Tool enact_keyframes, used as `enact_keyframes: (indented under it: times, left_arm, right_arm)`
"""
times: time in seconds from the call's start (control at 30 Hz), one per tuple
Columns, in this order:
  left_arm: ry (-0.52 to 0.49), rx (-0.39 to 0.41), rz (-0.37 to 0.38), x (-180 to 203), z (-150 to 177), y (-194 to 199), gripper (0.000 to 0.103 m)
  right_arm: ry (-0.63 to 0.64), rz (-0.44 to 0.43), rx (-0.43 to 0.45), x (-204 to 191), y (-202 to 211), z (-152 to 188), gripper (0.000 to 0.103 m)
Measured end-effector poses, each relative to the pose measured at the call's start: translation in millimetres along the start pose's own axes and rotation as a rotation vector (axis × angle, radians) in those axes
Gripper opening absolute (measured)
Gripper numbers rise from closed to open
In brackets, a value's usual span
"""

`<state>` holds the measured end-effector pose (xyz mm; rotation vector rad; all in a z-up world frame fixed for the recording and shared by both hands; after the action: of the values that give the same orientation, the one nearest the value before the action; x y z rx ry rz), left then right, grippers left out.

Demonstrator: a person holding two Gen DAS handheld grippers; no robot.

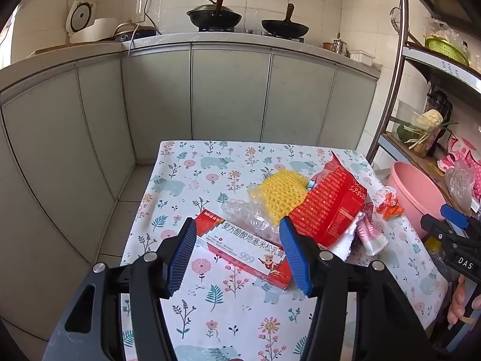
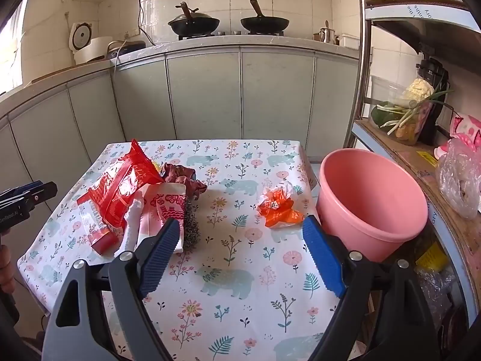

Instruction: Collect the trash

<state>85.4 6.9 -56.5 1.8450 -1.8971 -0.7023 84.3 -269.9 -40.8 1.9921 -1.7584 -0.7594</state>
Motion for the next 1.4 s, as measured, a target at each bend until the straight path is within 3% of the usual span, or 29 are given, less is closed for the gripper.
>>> enact_keyframes:
  times: [0.73, 1.4]
  left_arm:
    - [0.002, 0.002, -0.001, -3, 3, -1, 0.057]
    - [-0.004, 0.059, 0.024, 7, -4, 9, 0.057]
  right_arm:
    - [0.006, 0.001, 0.002, -2, 0, -1, 0.084]
    - [-0.024, 0.002, 0.050, 6, 9, -5, 0.084]
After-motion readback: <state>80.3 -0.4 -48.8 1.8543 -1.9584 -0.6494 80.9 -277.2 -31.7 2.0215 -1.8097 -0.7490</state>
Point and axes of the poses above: each gripper's, at about its wrist camera, not at the fingertips, and y roughly against the way its jaws point, x to its right, z to its underside, the point moved 10 cm from there along -y, roughly the way its jaws point, and after that the axes turned 9 degrees about -y, right-handed, at the moved point
